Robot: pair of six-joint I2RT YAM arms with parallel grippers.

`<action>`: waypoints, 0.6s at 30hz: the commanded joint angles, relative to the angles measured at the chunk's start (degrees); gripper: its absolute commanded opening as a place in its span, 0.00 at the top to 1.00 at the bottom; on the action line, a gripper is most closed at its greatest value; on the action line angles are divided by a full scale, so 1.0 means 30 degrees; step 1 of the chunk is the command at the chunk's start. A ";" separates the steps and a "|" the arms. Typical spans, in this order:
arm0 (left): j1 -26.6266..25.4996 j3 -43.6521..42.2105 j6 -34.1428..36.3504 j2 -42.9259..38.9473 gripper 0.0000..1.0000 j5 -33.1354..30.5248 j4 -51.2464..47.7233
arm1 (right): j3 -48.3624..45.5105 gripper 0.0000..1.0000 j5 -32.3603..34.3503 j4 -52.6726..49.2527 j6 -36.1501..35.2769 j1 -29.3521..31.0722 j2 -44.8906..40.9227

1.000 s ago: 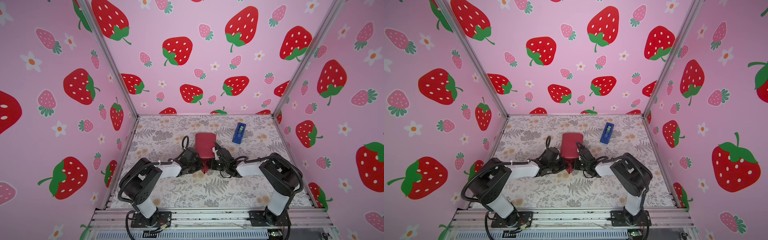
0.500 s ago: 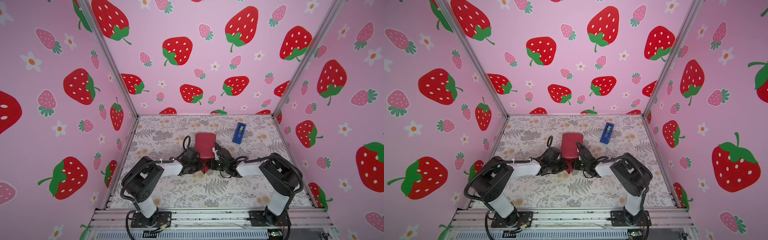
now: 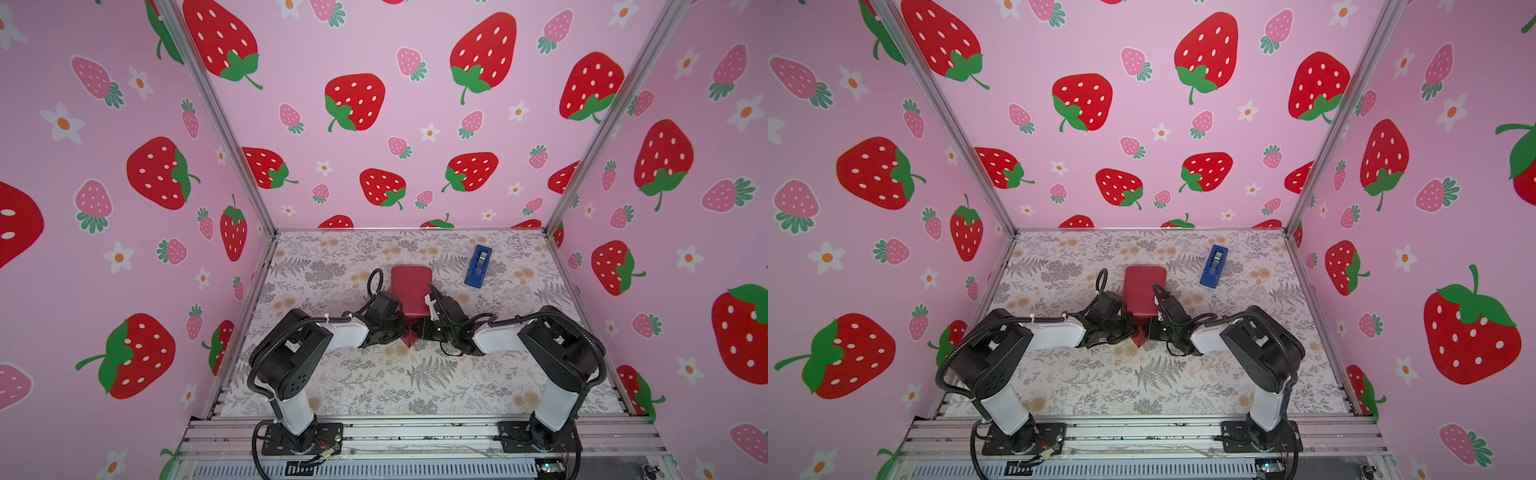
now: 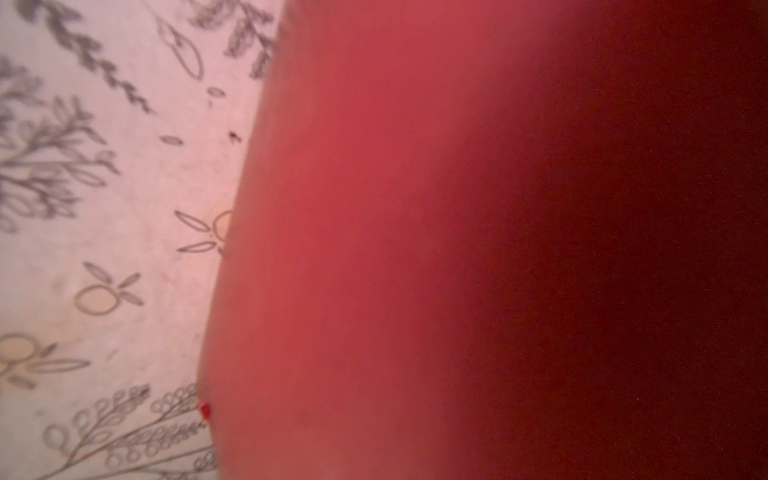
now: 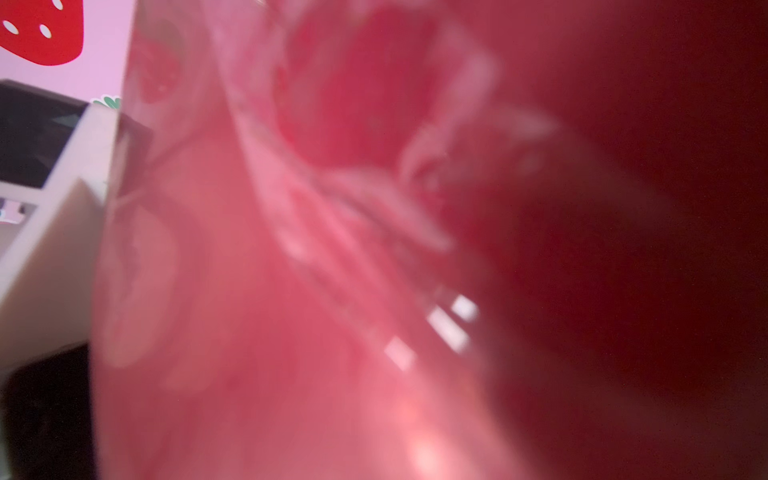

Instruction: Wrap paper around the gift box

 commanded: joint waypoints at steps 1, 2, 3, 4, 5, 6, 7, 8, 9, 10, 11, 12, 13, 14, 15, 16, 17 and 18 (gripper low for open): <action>-0.0112 0.0211 -0.0358 0.0844 0.99 -0.0735 -0.0589 | -0.0357 0.91 -0.1093 -0.0344 0.0383 0.0222 0.0202; -0.0094 0.0238 -0.0410 0.0899 0.99 -0.0762 -0.0545 | -0.0358 0.92 -0.1154 -0.0290 0.0368 0.0227 0.0257; -0.0096 0.0209 -0.0468 0.0935 0.99 -0.0802 -0.0565 | -0.0337 0.92 -0.1212 -0.0228 0.0368 0.0249 0.0354; -0.0111 0.0160 -0.0536 0.0964 0.99 -0.0819 -0.0557 | -0.0338 0.92 -0.1312 -0.0163 0.0368 0.0250 0.0421; -0.0109 0.0129 -0.0561 0.0989 0.99 -0.0820 -0.0508 | -0.0296 0.92 -0.1387 -0.0100 0.0398 0.0254 0.0525; -0.0101 0.0107 -0.0590 0.1021 0.99 -0.0818 -0.0478 | -0.0309 0.93 -0.1487 0.0034 0.0425 0.0250 0.0649; -0.0097 0.0105 -0.0594 0.1022 0.99 -0.0817 -0.0471 | -0.0321 0.93 -0.1610 0.0170 0.0460 0.0250 0.0773; -0.0090 0.0116 -0.0600 0.1031 0.99 -0.0806 -0.0471 | -0.0354 0.93 -0.1749 0.0333 0.0484 0.0250 0.0916; -0.0082 0.0090 -0.0588 0.1054 0.99 -0.0741 -0.0449 | -0.0354 0.94 -0.1842 0.0424 0.0543 0.0272 0.1028; -0.0096 0.0047 -0.0628 0.1053 0.99 -0.0753 -0.0414 | -0.0354 0.94 -0.1883 0.0461 0.0561 0.0299 0.1135; -0.0090 0.0010 -0.0636 0.1024 0.99 -0.0695 -0.0394 | -0.0369 0.94 -0.1836 0.0462 0.0602 0.0279 0.1202; -0.0083 0.0001 -0.0645 0.0995 0.99 -0.0689 -0.0385 | -0.0383 0.94 -0.1843 0.0449 0.0631 0.0325 0.1308; -0.0090 -0.0040 -0.0652 0.0943 0.99 -0.0700 -0.0359 | -0.0418 0.95 -0.1785 0.0385 0.0706 0.0302 0.1342; -0.0097 -0.0097 -0.0652 0.0867 0.99 -0.0688 -0.0328 | -0.0402 0.95 -0.1725 0.0241 0.0782 0.0312 0.1458; -0.0097 -0.0120 -0.0638 0.0802 0.99 -0.0656 -0.0321 | -0.0427 0.95 -0.1671 0.0125 0.0821 0.0309 0.1582; -0.0090 -0.0152 -0.0625 0.0696 0.99 -0.0629 -0.0323 | -0.0413 0.95 -0.1627 0.0010 0.0864 0.0309 0.1650; -0.0097 -0.0175 -0.0612 0.0552 0.99 -0.0600 -0.0320 | -0.0424 0.95 -0.1569 -0.0128 0.0948 0.0309 0.1761; -0.0081 -0.0216 -0.0594 0.0357 0.99 -0.0624 -0.0309 | -0.0427 0.96 -0.1485 -0.0285 0.0968 0.0310 0.1784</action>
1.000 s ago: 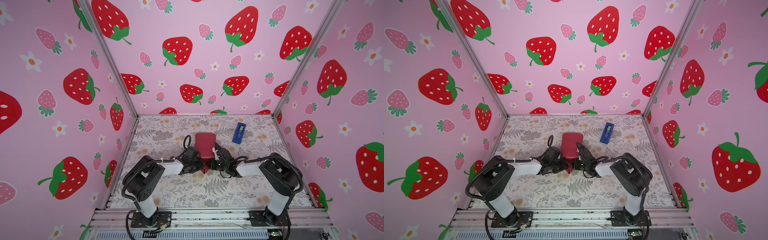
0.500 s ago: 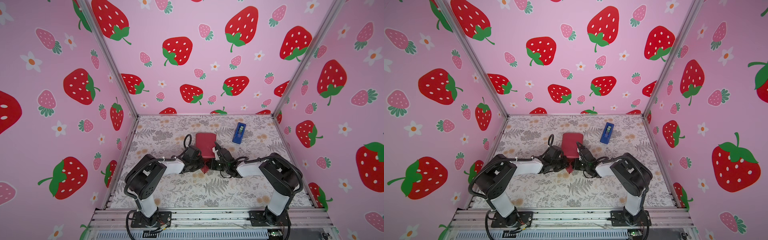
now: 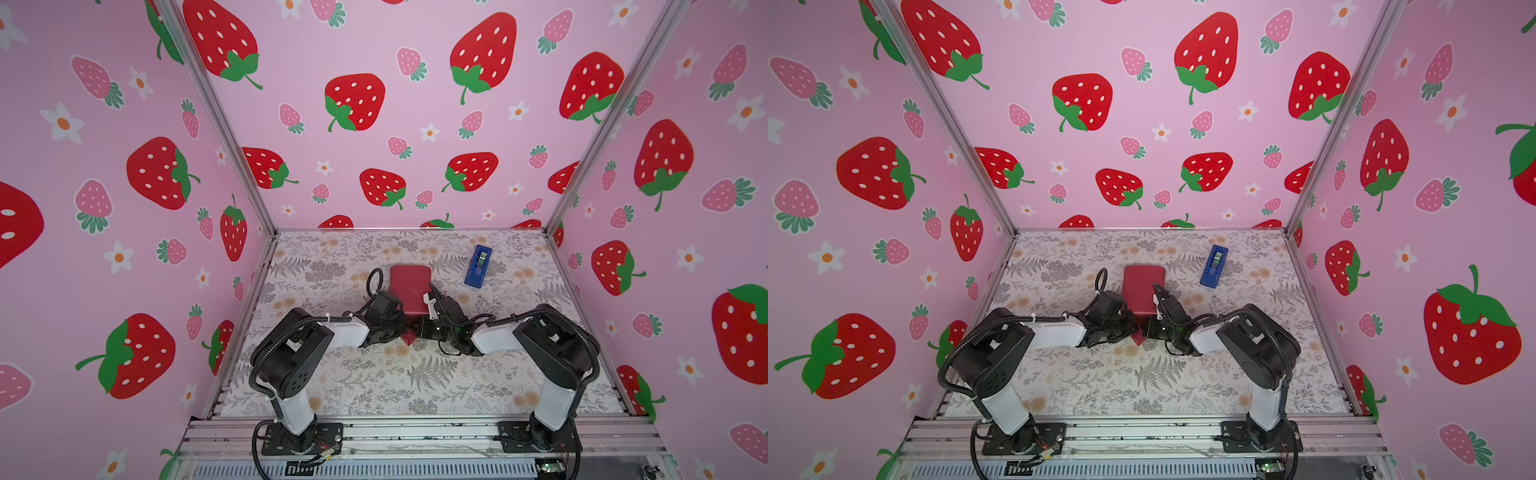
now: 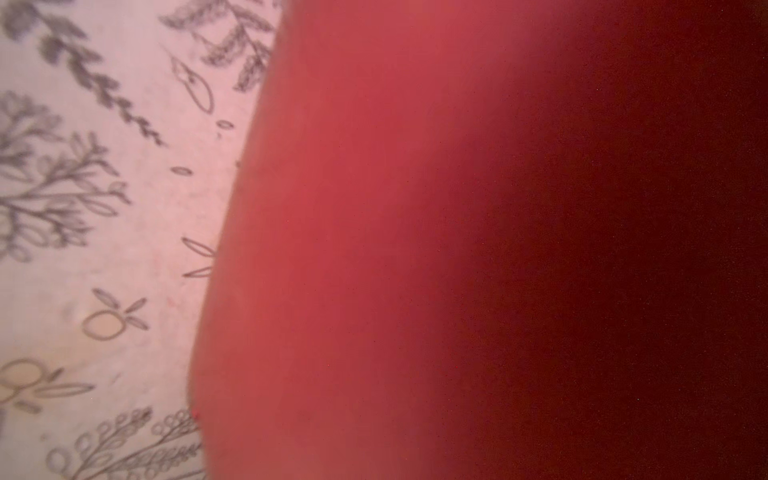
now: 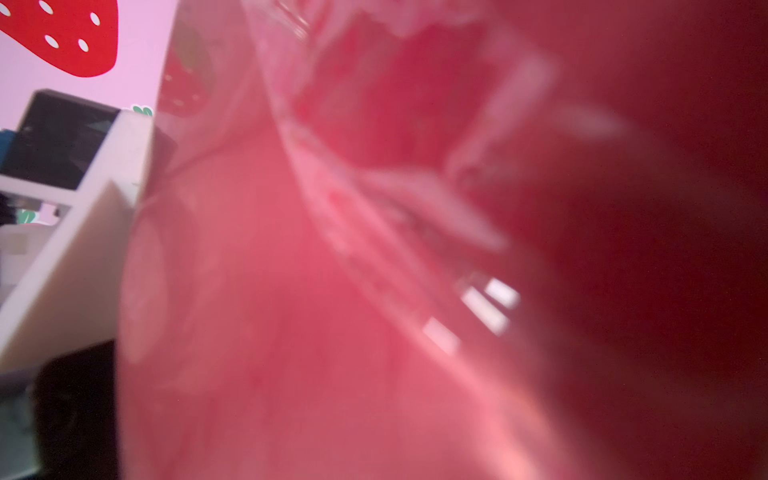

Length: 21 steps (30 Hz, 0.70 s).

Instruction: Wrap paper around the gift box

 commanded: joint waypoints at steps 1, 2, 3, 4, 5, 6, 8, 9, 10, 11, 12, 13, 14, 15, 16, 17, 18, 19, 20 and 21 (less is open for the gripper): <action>-0.0156 -0.0248 -0.0043 0.0040 0.99 -0.0242 -0.0774 | -0.0421 0.96 -0.1020 -0.2029 0.0841 0.0338 0.1076; -0.0120 -0.0279 -0.0025 -0.0187 0.99 -0.0279 -0.0874 | -0.0431 0.96 -0.0949 -0.2127 0.0848 0.0338 0.1115; -0.0097 -0.0289 0.0018 -0.0462 0.99 -0.0259 -0.0978 | -0.0462 0.96 -0.0900 -0.2193 0.0868 0.0319 0.1084; -0.0121 -0.0279 0.0051 -0.0692 0.99 -0.0267 -0.1091 | -0.0450 0.96 -0.0860 -0.2223 0.0838 0.0330 0.1065; -0.0128 -0.0327 0.0047 -0.0978 0.99 -0.0258 -0.1142 | -0.0444 0.96 -0.0856 -0.2252 0.0838 0.0338 0.1061; -0.0154 -0.0328 0.0051 -0.1252 0.98 -0.0272 -0.1238 | -0.0422 0.96 -0.0889 -0.2254 0.0837 0.0352 0.1035; -0.0173 -0.0371 0.0022 -0.1773 0.98 -0.0277 -0.1361 | -0.0341 0.96 -0.0887 -0.2342 0.0831 0.0338 0.1017; -0.0171 -0.0384 -0.0003 -0.1975 0.98 -0.0210 -0.1351 | -0.0323 0.96 -0.0908 -0.2342 0.0809 0.0338 0.0998; -0.0157 -0.0391 -0.0053 -0.2189 0.98 -0.0200 -0.1380 | -0.0319 0.96 -0.0867 -0.2370 0.0812 0.0330 0.0952; -0.0175 -0.0393 -0.0063 -0.2370 0.98 -0.0145 -0.1399 | -0.0323 0.96 -0.0864 -0.2371 0.0805 0.0338 0.0943; -0.0178 -0.0391 -0.0077 -0.2478 0.99 -0.0102 -0.1386 | -0.0307 0.96 -0.0856 -0.2414 0.0781 0.0338 0.0916; -0.0178 -0.0367 -0.0084 -0.2540 0.98 0.0022 -0.1350 | -0.0294 0.96 -0.0864 -0.2430 0.0795 0.0338 0.0865; -0.0192 -0.0306 -0.0098 -0.2502 0.99 0.0121 -0.1381 | -0.0296 0.96 -0.0856 -0.2430 0.0783 0.0323 0.0871; -0.0230 -0.0285 -0.0125 -0.2488 0.99 0.0145 -0.1379 | -0.0296 0.96 -0.0854 -0.2430 0.0780 0.0341 0.0849; -0.0261 -0.0321 -0.0214 -0.2419 0.99 0.0194 -0.1297 | -0.0296 0.96 -0.0849 -0.2430 0.0779 0.0353 0.0805; -0.0293 -0.0367 -0.0299 -0.2350 0.99 0.0278 -0.1158 | -0.0281 0.96 -0.0830 -0.2430 0.0783 0.0340 0.0819; -0.0319 -0.0382 -0.0396 -0.2260 0.99 0.0392 -0.1052 | -0.0296 0.96 -0.0829 -0.2453 0.0795 0.0338 0.0776; -0.0344 -0.0446 -0.0543 -0.2102 0.99 0.0557 -0.0840 | -0.0293 0.96 -0.0828 -0.2474 0.0781 0.0353 0.0753; -0.0346 -0.0536 -0.0743 -0.1927 0.99 0.0724 -0.0566 | -0.0292 0.96 -0.0827 -0.2486 0.0794 0.0338 0.0724; -0.0359 -0.0644 -0.0894 -0.1767 0.99 0.0908 -0.0226 | -0.0280 0.96 -0.0810 -0.2489 0.0778 0.0336 0.0731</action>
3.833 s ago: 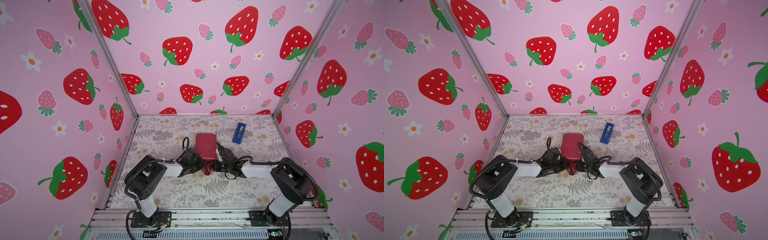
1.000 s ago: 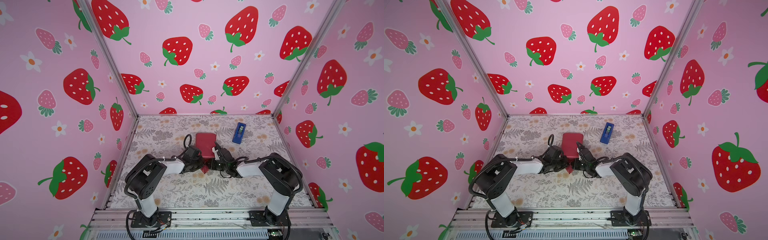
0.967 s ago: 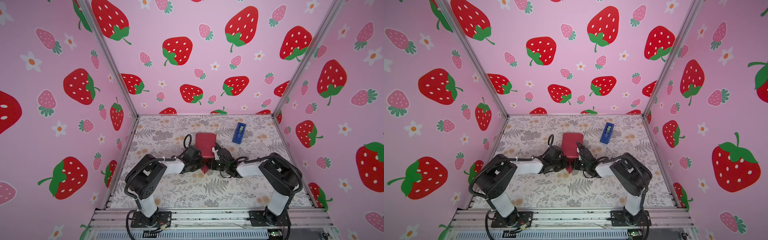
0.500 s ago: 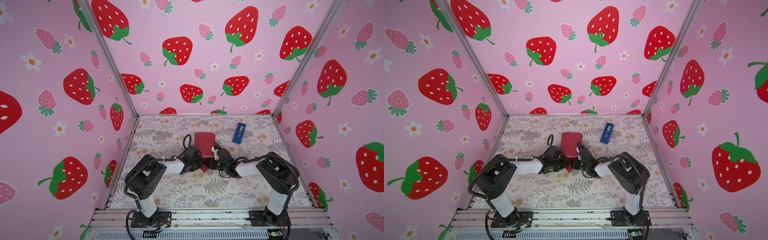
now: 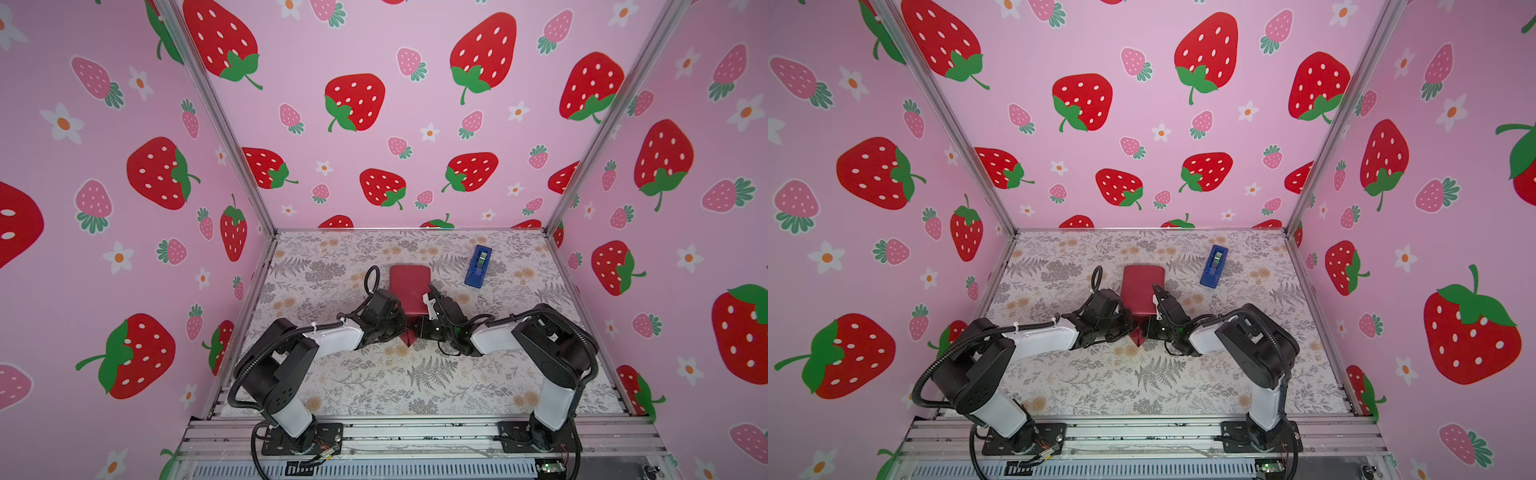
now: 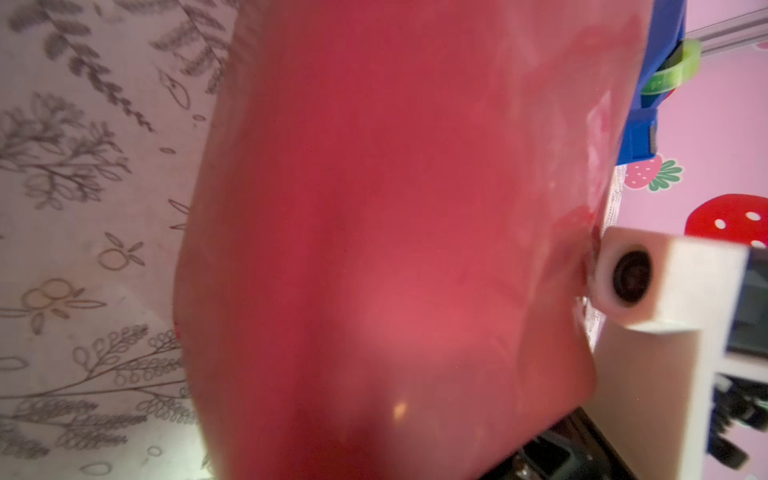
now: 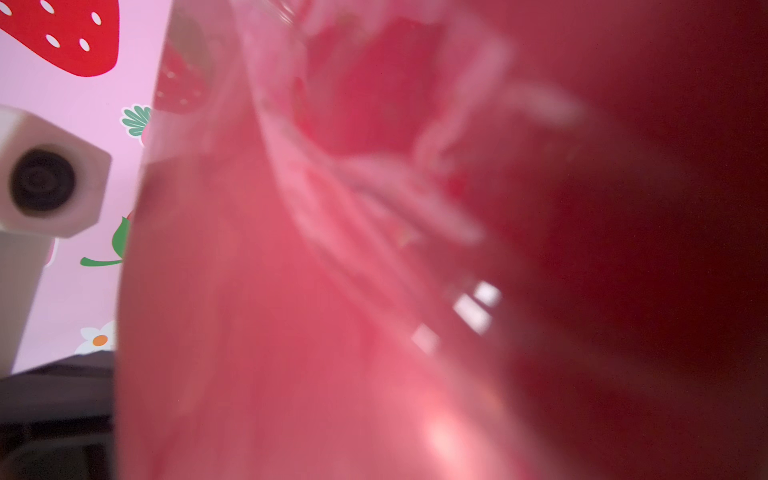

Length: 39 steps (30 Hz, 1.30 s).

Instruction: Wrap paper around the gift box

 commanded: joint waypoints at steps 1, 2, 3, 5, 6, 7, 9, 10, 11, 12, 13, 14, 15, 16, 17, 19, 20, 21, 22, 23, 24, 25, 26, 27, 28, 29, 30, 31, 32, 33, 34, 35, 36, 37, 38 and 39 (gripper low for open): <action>-0.0147 -0.0366 -0.0813 0.0676 0.99 0.0680 0.0948 | -0.0286 0.96 -0.0825 -0.2532 0.0750 0.0309 0.0654; -0.0141 -0.0451 -0.0990 0.0901 0.99 0.0880 0.1300 | -0.0301 0.96 -0.0835 -0.2532 0.0768 0.0314 0.0609; -0.0122 -0.0521 -0.1154 0.1130 0.99 0.1014 0.1586 | -0.0288 0.96 -0.0820 -0.2532 0.0779 0.0331 0.0612; -0.0134 -0.0692 -0.1438 0.1553 0.99 0.1246 0.2191 | -0.0280 0.96 -0.0805 -0.2562 0.0739 0.0300 0.0561; -0.0151 -0.0737 -0.1527 0.1723 0.99 0.1279 0.2309 | -0.0301 0.96 -0.0794 -0.2587 0.0755 0.0298 0.0543; -0.0142 -0.0775 -0.1586 0.1858 0.99 0.1285 0.2276 | -0.0295 0.96 -0.0800 -0.2619 0.0735 0.0310 0.0523; -0.0124 -0.0883 -0.1659 0.2056 1.00 0.1183 0.2282 | -0.0301 0.96 -0.0816 -0.2649 0.0740 0.0311 0.0504; -0.0122 -0.0970 -0.1687 0.2107 1.00 0.1117 0.2231 | -0.0303 0.96 -0.0803 -0.2674 0.0747 0.0316 0.0454; -0.0109 -0.0981 -0.1704 0.2154 1.00 0.1019 0.2141 | -0.0332 0.96 -0.0800 -0.2679 0.0752 0.0321 0.0425; -0.0125 -0.0987 -0.1690 0.2184 1.00 0.0968 0.2077 | -0.0332 0.96 -0.0762 -0.2704 0.0760 0.0309 0.0367; -0.0117 -0.0987 -0.1661 0.2225 1.00 0.0903 0.1957 | -0.0323 0.96 -0.0776 -0.2737 0.0757 0.0316 0.0294; -0.0101 -0.0958 -0.1637 0.2279 1.00 0.0873 0.1826 | -0.0332 0.96 -0.0763 -0.2781 0.0753 0.0317 0.0190; -0.0091 -0.0930 -0.1616 0.2329 1.00 0.0873 0.1701 | -0.0329 0.95 -0.0750 -0.2836 0.0736 0.0323 0.0072; -0.0096 -0.0901 -0.1602 0.2388 1.00 0.0804 0.1566 | -0.0302 0.93 -0.0717 -0.2933 0.0766 0.0309 -0.0079; -0.0084 -0.0870 -0.1601 0.2432 1.00 0.0761 0.1465 | -0.0303 0.91 -0.0678 -0.3072 0.0788 0.0327 -0.0259; -0.0071 -0.0880 -0.1612 0.2492 1.00 0.0690 0.1298 | -0.0316 0.88 -0.0602 -0.3349 0.0821 0.0309 -0.0815; -0.0069 -0.0870 -0.1644 0.2521 1.00 0.0668 0.1238 | -0.0382 0.86 -0.0558 -0.3506 0.0903 0.0294 -0.1211; -0.0069 -0.0878 -0.1630 0.2521 1.00 0.0641 0.1177 | -0.0462 0.85 -0.0539 -0.3606 0.0965 0.0314 -0.1563; -0.0057 -0.0875 -0.1630 0.2521 1.00 0.0593 0.1093 | -0.0572 0.83 -0.0499 -0.3716 0.1076 0.0308 -0.1993; -0.0044 -0.0869 -0.1614 0.2522 1.00 0.0552 0.1053 | -0.0728 0.82 -0.0517 -0.3757 0.1259 0.0314 -0.2384; 0.0001 -0.0873 -0.1617 0.2525 1.00 0.0539 0.1029 | -0.0899 0.81 -0.0512 -0.3777 0.1463 0.0305 -0.2753; 0.0010 -0.0873 -0.1627 0.2549 1.00 0.0527 0.0987 | -0.1140 0.79 -0.0526 -0.3751 0.1771 0.0306 -0.3154; -0.0009 -0.0845 -0.1632 0.2551 1.00 0.0528 0.0930 | -0.1436 0.78 -0.0497 -0.3762 0.2142 0.0308 -0.3550; -0.0016 -0.0840 -0.1625 0.2549 1.00 0.0522 0.0866 | -0.1706 0.76 -0.0497 -0.3708 0.2518 0.0309 -0.3877; -0.0008 -0.0848 -0.1602 0.2551 1.00 0.0495 0.0824 | -0.2112 0.73 -0.0469 -0.3647 0.3028 0.0316 -0.4216; 0.0011 -0.0840 -0.1601 0.2551 1.00 0.0492 0.0816 | -0.2469 0.72 -0.0590 -0.3611 0.3594 0.0309 -0.4489; 0.0017 -0.0840 -0.1600 0.2552 1.00 0.0492 0.0794 | -0.2836 0.70 -0.0729 -0.3437 0.4008 0.0309 -0.4686; 0.0019 -0.0840 -0.1605 0.2573 1.00 0.0506 0.0785 | -0.3298 0.68 -0.0866 -0.3057 0.4562 0.0310 -0.4947; 0.0020 -0.0840 -0.1587 0.2580 1.00 0.0516 0.0780 | -0.3833 0.66 -0.1008 -0.2588 0.5253 0.0309 -0.5109; 0.0020 -0.0836 -0.1594 0.2608 1.00 0.0536 0.0780 | -0.4303 0.65 -0.1200 -0.1976 0.5950 0.0310 -0.5222; 0.0031 -0.0811 -0.1605 0.2660 1.00 0.0523 0.0787 | -0.4856 0.64 -0.1413 -0.1239 0.6681 0.0310 -0.5242; 0.0021 -0.0826 -0.1637 0.2668 1.00 0.0546 0.0809 | -0.5353 0.64 -0.1739 -0.0304 0.7473 0.0309 -0.5190; 0.0022 -0.0813 -0.1631 0.2692 1.00 0.0550 0.0831 | -0.5708 0.64 -0.2051 0.0617 0.7993 0.0309 -0.4965; 0.0019 -0.0811 -0.1631 0.2697 1.00 0.0528 0.0838 | -0.5953 0.64 -0.2434 0.1536 0.8522 0.0309 -0.4639; 0.0021 -0.0811 -0.1656 0.2726 1.00 0.0539 0.0838 | -0.6041 0.64 -0.2763 0.2255 0.8967 0.0349 -0.4202; 0.0019 -0.0811 -0.1687 0.2763 1.00 0.0525 0.0880 | -0.5980 0.64 -0.3069 0.2678 0.9189 0.0339 -0.3799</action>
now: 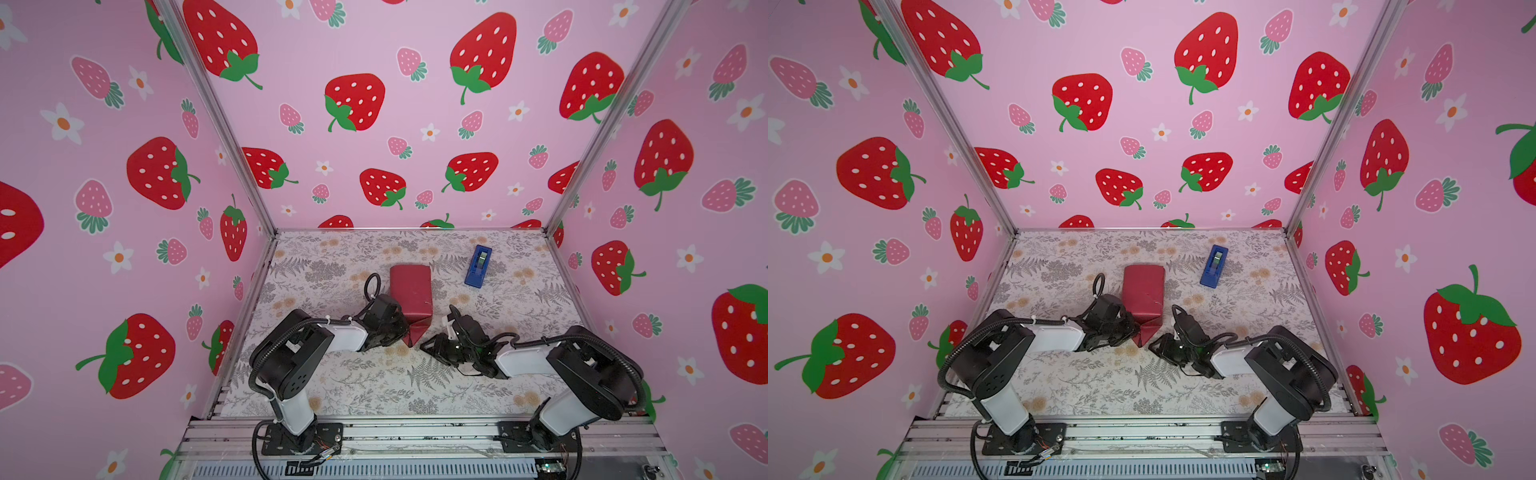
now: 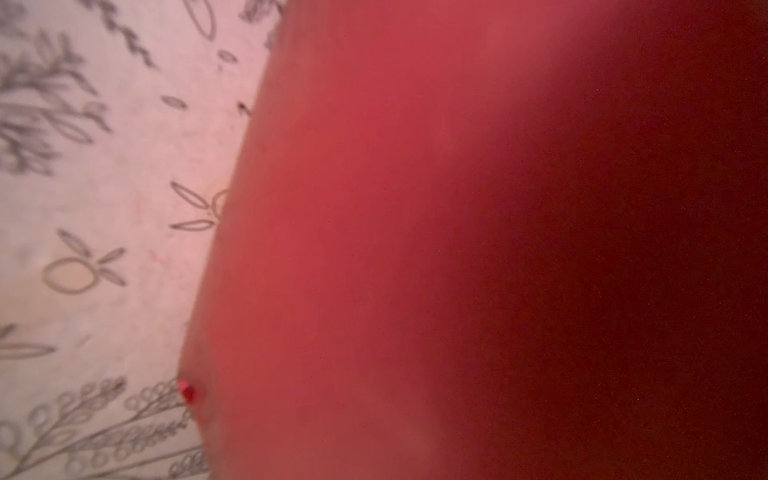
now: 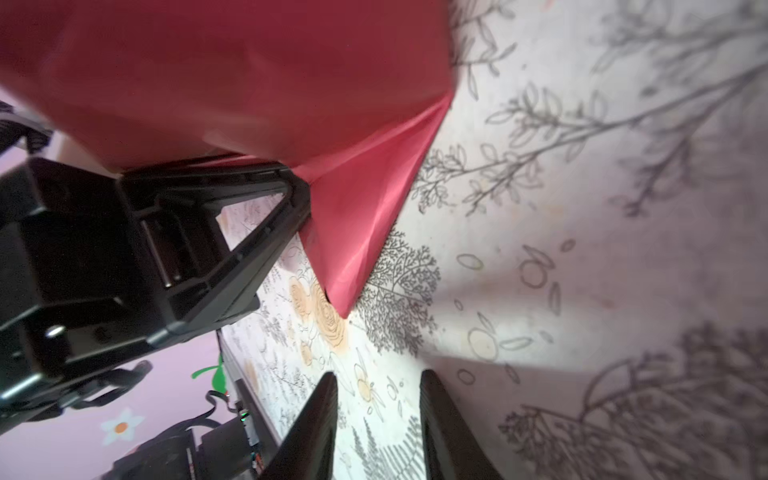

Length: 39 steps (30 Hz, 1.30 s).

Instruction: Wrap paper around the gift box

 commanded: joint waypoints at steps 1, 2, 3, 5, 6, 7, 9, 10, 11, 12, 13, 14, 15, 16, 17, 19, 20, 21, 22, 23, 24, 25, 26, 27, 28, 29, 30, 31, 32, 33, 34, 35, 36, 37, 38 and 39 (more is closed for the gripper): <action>-0.0087 -0.0177 -0.0240 0.0730 1.00 0.0229 -0.1484 | -0.0215 0.64 -0.1260 0.2706 0.2675 0.0098 0.1434; -0.0081 -0.0152 -0.0240 0.0730 1.00 0.0265 -0.1502 | -0.0153 0.64 -0.1467 0.3190 0.2928 0.0126 0.1920; -0.0090 -0.0148 -0.0247 0.0730 1.00 0.0288 -0.1506 | -0.0118 0.64 -0.1601 0.3594 0.3167 0.0155 0.2305; -0.0090 -0.0182 -0.0240 0.0674 1.00 0.0289 -0.1542 | -0.0025 0.64 -0.1801 0.4519 0.3676 0.0192 0.3062; -0.0068 -0.0177 -0.0230 0.0643 1.00 0.0303 -0.1565 | 0.0060 0.63 -0.1848 0.4699 0.3852 0.0189 0.3373; -0.0080 -0.0199 -0.0240 0.0591 1.00 0.0270 -0.1602 | 0.0120 0.64 -0.1874 0.4963 0.3975 0.0186 0.3647; -0.0075 -0.0177 -0.0225 0.0540 1.00 0.0256 -0.1676 | 0.0299 0.63 -0.1976 0.5347 0.4236 0.0196 0.4171; -0.0089 -0.0177 -0.0210 0.0525 1.00 0.0256 -0.1711 | 0.0400 0.64 -0.2003 0.5573 0.4340 0.0214 0.4414; -0.0090 -0.0177 -0.0210 0.0496 1.00 0.0271 -0.1720 | 0.0493 0.64 -0.2036 0.5741 0.4449 0.0215 0.4649; -0.0089 -0.0150 -0.0210 0.0496 1.00 0.0260 -0.1741 | 0.0581 0.63 -0.2066 0.5872 0.4528 0.0220 0.4846; -0.0090 -0.0152 -0.0185 0.0496 1.00 0.0258 -0.1775 | 0.0648 0.63 -0.2042 0.6052 0.4637 0.0215 0.5057; -0.0089 -0.0156 -0.0197 0.0496 1.00 0.0259 -0.1779 | 0.0663 0.63 -0.2024 0.6252 0.4756 0.0237 0.5220; -0.0087 -0.0134 -0.0196 0.0497 1.00 0.0269 -0.1778 | 0.0686 0.63 -0.1978 0.6384 0.4856 0.0219 0.5318; -0.0089 -0.0121 -0.0181 0.0496 1.00 0.0259 -0.1807 | 0.0648 0.64 -0.1930 0.6525 0.4945 0.0217 0.5412; -0.0098 -0.0161 -0.0181 0.0496 1.00 0.0259 -0.1808 | 0.0661 0.64 -0.1843 0.6615 0.4964 0.0215 0.5470; -0.0086 -0.0166 -0.0189 0.0467 1.00 0.0232 -0.1830 | 0.0690 0.63 -0.1697 0.6649 0.4969 0.0216 0.5505; -0.0083 -0.0192 -0.0183 0.0467 1.00 0.0231 -0.1820 | 0.0688 0.64 -0.1555 0.6634 0.4967 0.0215 0.5561; -0.0089 -0.0170 -0.0167 0.0468 1.00 0.0233 -0.1833 | 0.0692 0.64 -0.1425 0.6658 0.4948 0.0216 0.5539; -0.0085 -0.0148 -0.0154 0.0467 1.00 0.0241 -0.1822 | 0.0670 0.64 -0.1284 0.6649 0.4940 0.0222 0.5583; -0.0090 -0.0176 -0.0174 0.0441 1.00 0.0223 -0.1821 | 0.0663 0.64 -0.1126 0.6605 0.4922 0.0202 0.5565; -0.0082 -0.0177 -0.0150 0.0437 1.00 0.0228 -0.1826 | 0.0615 0.64 -0.0976 0.6605 0.4939 0.0189 0.5568; -0.0090 -0.0213 -0.0163 0.0437 1.00 0.0225 -0.1833 | 0.0585 0.63 -0.0803 0.6604 0.4929 0.0186 0.5515; -0.0090 -0.0229 -0.0138 0.0410 1.00 0.0227 -0.1825 | 0.0560 0.64 -0.0601 0.6545 0.4873 0.0160 0.5505; -0.0083 -0.0234 -0.0138 0.0408 1.00 0.0203 -0.1831 | 0.0546 0.64 -0.0450 0.6465 0.4801 0.0142 0.5479; -0.0068 -0.0237 -0.0159 0.0408 1.00 0.0183 -0.1837 | 0.0549 0.64 -0.0317 0.6368 0.4687 0.0127 0.5489; -0.0083 -0.0237 -0.0152 0.0408 1.00 0.0202 -0.1835 | 0.0575 0.64 -0.0182 0.6270 0.4638 0.0050 0.5518; -0.0084 -0.0236 -0.0152 0.0381 1.00 0.0189 -0.1842 | 0.0526 0.64 -0.0114 0.6301 0.4643 -0.0003 0.5587; -0.0082 -0.0262 -0.0152 0.0379 1.00 0.0188 -0.1824 | 0.0542 0.64 -0.0080 0.6347 0.4660 -0.0063 0.5672; -0.0071 -0.0287 -0.0166 0.0351 1.00 0.0194 -0.1866 | 0.0545 0.64 -0.0022 0.6371 0.4645 -0.0128 0.5711; -0.0075 -0.0294 -0.0152 0.0349 1.00 0.0173 -0.1867 | 0.0529 0.64 0.0054 0.6380 0.4671 -0.0158 0.5742; -0.0075 -0.0323 -0.0152 0.0321 1.00 0.0179 -0.1867 | 0.0520 0.64 0.0168 0.6373 0.4646 -0.0191 0.5756; -0.0090 -0.0338 -0.0140 0.0305 1.00 0.0143 -0.1895 | 0.0516 0.64 0.0266 0.6371 0.4649 -0.0243 0.5739; -0.0090 -0.0327 -0.0123 0.0291 1.00 0.0142 -0.1896 | 0.0489 0.64 0.0350 0.6350 0.4643 -0.0253 0.5717; -0.0090 -0.0331 -0.0121 0.0292 1.00 0.0145 -0.1896 | 0.0457 0.64 0.0392 0.6340 0.4616 -0.0307 0.5716; -0.0090 -0.0324 -0.0124 0.0291 1.00 0.0143 -0.1895 | 0.0421 0.64 0.0437 0.6367 0.4645 -0.0340 0.5728; -0.0090 -0.0323 -0.0119 0.0291 1.00 0.0142 -0.1921 | 0.0396 0.64 0.0522 0.6419 0.4701 -0.0353 0.5724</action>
